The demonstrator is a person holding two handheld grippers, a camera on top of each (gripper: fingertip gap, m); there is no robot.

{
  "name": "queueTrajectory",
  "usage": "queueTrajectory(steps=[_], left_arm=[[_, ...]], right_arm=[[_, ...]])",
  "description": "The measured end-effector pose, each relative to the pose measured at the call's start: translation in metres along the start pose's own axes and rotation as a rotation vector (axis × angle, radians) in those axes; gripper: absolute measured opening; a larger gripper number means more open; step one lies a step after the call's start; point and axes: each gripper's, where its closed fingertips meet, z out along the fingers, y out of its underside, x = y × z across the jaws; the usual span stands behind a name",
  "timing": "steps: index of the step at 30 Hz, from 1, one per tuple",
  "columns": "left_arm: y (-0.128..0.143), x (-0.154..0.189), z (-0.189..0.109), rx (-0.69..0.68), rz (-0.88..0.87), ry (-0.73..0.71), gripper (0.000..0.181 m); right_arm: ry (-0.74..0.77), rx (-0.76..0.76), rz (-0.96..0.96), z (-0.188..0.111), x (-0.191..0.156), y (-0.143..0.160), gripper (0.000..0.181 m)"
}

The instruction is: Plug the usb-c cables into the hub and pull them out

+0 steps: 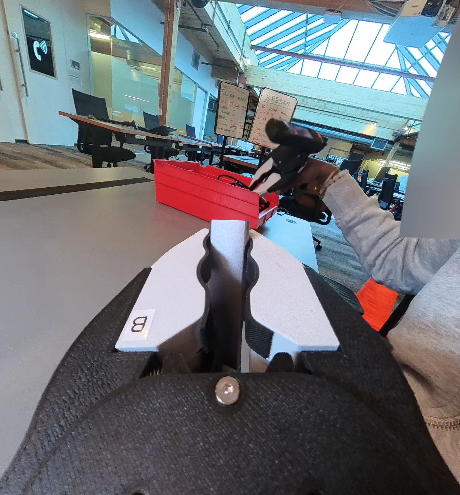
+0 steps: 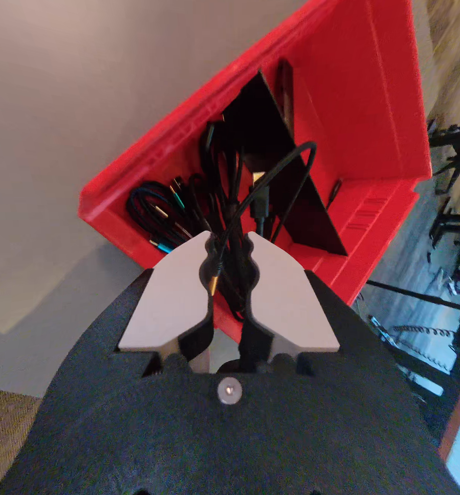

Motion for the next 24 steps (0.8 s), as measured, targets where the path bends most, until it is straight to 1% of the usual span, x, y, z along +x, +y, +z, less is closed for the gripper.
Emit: queueTrajectory(steps=[2,5,7,9,10,11,12,13,14,15,17,18,20,22,24], left_arm=[[0.000,0.000,0.000,0.000,-0.001,-0.001,0.022],[0.000,0.000,0.000,-0.001,-0.001,-0.001,0.022],[0.000,0.000,0.000,0.000,-0.001,-0.002,0.023],[0.000,0.000,0.000,0.001,-0.001,-0.002,0.022],[0.000,0.000,0.000,0.002,-0.002,-0.003,0.022],[-0.001,0.000,0.000,0.003,-0.002,-0.004,0.022],[-0.001,-0.001,-0.001,0.005,-0.002,-0.004,0.022],[-0.001,-0.001,-0.001,0.007,-0.002,-0.004,0.022],[-0.001,0.000,-0.001,0.007,-0.002,-0.003,0.022],[-0.001,0.000,-0.001,0.007,-0.001,-0.003,0.022],[-0.001,0.000,-0.001,0.009,0.002,-0.002,0.022],[-0.001,0.000,-0.001,0.009,0.002,-0.001,0.022],[-0.001,0.000,-0.001,0.007,-0.002,0.000,0.022],[-0.001,0.000,-0.001,0.006,-0.004,-0.001,0.022],[-0.001,0.000,-0.001,0.009,-0.002,-0.003,0.022]], right_arm=[[0.008,0.104,0.028,-0.010,0.001,-0.014,0.030],[0.114,0.251,0.068,-0.032,0.014,-0.035,0.051],[0.159,0.382,0.131,-0.051,0.020,-0.051,0.064],[0.227,0.534,0.212,-0.073,0.028,-0.068,0.071],[0.259,0.610,0.247,-0.084,0.030,-0.073,0.071],[0.270,0.674,0.283,-0.092,0.030,-0.077,0.061],[0.243,0.708,0.325,-0.094,0.025,-0.077,0.046],[0.166,0.687,0.377,-0.088,0.015,-0.072,0.036],[0.061,0.598,0.423,-0.075,0.001,-0.062,0.034],[-0.005,0.472,0.466,-0.059,-0.010,-0.045,0.030],[-0.015,0.218,0.506,-0.031,-0.023,-0.006,0.012],[-0.019,0.144,0.498,-0.022,-0.028,0.006,0.005],[-0.050,0.106,0.481,-0.009,-0.032,0.012,0.002],[-0.037,0.116,0.498,0.001,-0.021,0.011,0.000],[-0.085,0.077,0.508,0.014,-0.020,0.012,0.000]])
